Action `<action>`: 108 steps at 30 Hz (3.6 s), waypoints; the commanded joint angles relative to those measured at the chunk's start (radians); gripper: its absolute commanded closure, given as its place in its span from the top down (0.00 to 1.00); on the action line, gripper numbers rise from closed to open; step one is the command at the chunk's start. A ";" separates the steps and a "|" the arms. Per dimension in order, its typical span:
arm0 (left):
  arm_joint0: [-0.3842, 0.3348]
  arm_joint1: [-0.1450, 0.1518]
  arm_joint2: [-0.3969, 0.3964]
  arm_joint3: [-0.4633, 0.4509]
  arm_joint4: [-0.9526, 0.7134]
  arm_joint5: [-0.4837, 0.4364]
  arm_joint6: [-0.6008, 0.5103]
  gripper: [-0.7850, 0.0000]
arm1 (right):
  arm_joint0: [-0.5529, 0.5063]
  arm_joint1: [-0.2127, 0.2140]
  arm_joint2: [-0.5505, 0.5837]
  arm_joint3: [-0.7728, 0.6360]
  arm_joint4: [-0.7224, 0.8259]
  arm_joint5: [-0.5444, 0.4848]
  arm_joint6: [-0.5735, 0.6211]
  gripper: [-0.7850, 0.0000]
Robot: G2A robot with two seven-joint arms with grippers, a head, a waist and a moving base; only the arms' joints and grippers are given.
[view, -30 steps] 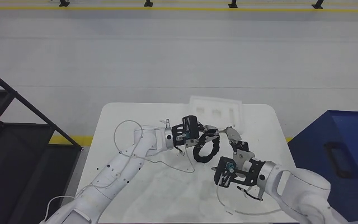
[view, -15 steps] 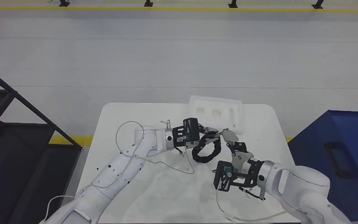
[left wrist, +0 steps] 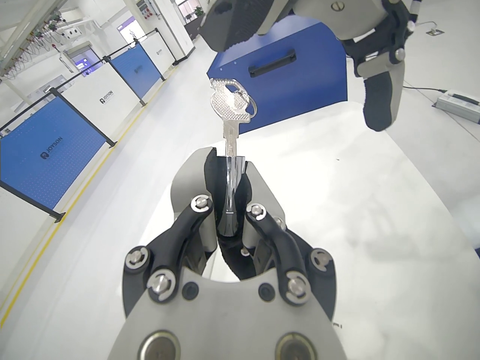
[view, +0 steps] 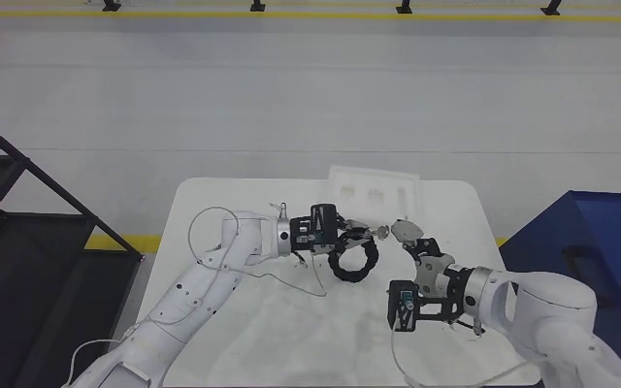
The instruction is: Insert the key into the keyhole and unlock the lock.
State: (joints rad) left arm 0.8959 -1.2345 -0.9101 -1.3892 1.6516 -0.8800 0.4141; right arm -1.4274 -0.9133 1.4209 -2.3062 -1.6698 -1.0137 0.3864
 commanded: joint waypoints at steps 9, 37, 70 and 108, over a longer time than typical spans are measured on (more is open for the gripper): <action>-0.013 0.012 -0.007 -0.027 -0.011 -0.091 -0.058 0.00 | 0.036 0.012 -0.057 -0.038 -0.170 0.030 -0.112 0.30; -0.025 0.017 0.018 -0.024 -0.066 -0.113 -0.107 0.00 | -0.022 0.031 -0.091 -0.044 -0.466 0.124 -0.245 0.17; -0.032 0.023 0.052 -0.032 -0.056 -0.098 -0.086 0.00 | 0.013 -0.003 0.046 0.114 0.506 0.240 0.093 0.00; -0.023 0.003 0.200 0.230 0.062 -0.054 -0.083 1.00 | 0.033 0.010 0.032 0.349 0.922 0.225 0.166 1.00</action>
State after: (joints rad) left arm 0.8753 -1.2319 -0.7063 -1.1637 1.7250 -0.9324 0.3172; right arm -1.4037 -0.9024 1.4632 -1.9788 -0.7510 -0.7856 0.5530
